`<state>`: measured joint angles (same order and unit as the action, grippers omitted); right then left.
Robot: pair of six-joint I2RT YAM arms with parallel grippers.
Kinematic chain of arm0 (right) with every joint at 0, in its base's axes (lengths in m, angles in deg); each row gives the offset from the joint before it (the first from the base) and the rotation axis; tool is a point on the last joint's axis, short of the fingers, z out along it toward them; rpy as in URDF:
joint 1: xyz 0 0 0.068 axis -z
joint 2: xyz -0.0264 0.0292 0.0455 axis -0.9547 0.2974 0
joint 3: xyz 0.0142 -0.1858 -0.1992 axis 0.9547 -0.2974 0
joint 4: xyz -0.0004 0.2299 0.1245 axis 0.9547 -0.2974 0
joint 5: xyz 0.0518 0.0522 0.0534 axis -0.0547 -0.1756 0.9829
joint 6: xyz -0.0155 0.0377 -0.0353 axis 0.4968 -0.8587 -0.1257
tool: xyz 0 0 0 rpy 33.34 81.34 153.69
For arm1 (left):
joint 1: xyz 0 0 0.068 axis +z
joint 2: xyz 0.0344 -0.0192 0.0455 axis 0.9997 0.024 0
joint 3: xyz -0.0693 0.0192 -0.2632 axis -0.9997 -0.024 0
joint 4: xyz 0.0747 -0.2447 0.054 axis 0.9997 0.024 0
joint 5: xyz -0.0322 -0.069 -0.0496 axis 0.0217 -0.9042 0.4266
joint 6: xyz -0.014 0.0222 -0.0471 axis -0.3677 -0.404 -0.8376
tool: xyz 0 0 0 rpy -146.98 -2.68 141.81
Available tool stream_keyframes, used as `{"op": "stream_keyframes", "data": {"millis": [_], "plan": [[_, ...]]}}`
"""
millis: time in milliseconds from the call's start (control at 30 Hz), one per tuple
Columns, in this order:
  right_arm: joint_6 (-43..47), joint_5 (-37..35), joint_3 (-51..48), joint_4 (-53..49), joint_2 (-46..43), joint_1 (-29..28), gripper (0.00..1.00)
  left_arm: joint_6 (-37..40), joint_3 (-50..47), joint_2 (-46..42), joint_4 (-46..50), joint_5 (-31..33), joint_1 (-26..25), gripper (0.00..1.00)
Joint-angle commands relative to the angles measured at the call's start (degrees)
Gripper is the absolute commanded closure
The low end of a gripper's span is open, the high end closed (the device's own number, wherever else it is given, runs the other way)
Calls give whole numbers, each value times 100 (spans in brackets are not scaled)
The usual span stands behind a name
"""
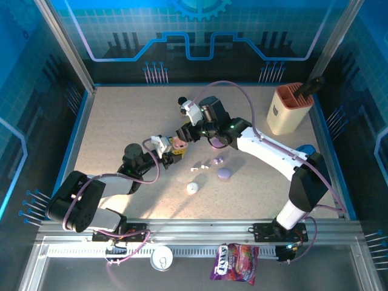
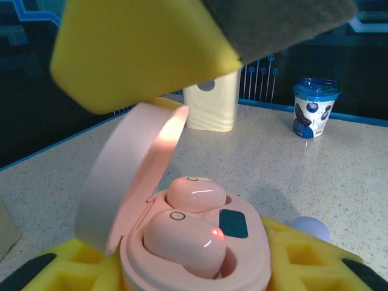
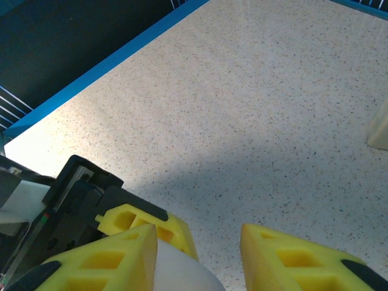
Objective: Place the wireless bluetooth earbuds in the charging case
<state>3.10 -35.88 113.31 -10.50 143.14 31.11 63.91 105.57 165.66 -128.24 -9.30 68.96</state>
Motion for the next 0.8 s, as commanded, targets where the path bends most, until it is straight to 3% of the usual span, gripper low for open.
{"op": "stream_keyframes", "data": {"millis": [0, 167, 233, 400, 767], "plan": [[-68, 73, -181, -149, -366, 70, 56, -344, 161, 38, -287, 80, -20, 68], [-1025, 375, -304, -293, -636, 393, 40, -696, 189, 149, -733, -46, -20, 68], [-1677, 880, -400, -348, -715, 638, 36, -829, 170, 202, -1011, -96, -20, 68], [-3316, 2614, -1127, 619, -878, 1106, 32, -1071, 182, 352, -1525, -223, -28, 69], [-4607, 3870, -1692, 2498, -568, 998, 30, -1238, 421, 233, -1539, -413, -99, 69]]}}
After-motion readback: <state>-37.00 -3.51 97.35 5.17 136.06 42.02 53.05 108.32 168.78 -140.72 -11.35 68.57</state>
